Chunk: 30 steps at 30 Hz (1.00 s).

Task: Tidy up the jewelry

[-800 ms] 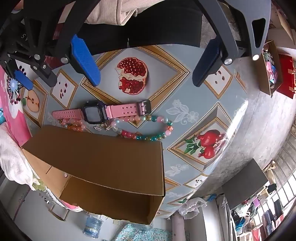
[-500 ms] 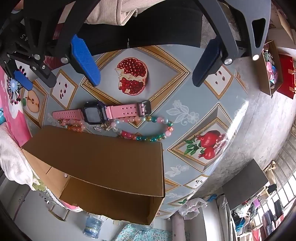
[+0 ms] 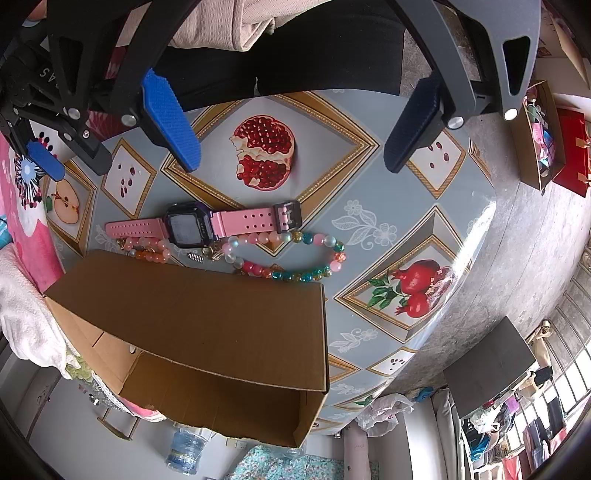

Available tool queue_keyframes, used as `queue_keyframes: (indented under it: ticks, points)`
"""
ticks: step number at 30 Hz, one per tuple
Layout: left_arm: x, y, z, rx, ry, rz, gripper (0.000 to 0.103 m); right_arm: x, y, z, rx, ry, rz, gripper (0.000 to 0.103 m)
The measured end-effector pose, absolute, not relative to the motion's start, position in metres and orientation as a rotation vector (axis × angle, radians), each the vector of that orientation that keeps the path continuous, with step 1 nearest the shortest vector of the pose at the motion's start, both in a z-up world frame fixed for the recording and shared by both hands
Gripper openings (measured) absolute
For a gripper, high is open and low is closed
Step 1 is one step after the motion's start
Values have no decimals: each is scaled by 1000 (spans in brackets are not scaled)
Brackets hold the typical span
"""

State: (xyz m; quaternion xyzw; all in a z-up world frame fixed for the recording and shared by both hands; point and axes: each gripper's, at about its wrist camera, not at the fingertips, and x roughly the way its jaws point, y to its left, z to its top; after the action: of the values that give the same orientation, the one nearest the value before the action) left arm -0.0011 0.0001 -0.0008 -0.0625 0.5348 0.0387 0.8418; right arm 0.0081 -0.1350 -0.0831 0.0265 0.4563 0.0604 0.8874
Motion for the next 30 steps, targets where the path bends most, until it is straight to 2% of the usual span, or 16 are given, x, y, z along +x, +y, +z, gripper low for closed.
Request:
queue_keyframes:
  ticks: [30]
  points:
    - [-1,3,5,-137,1119,83,98,7,-134,-76,51,932,121,95]
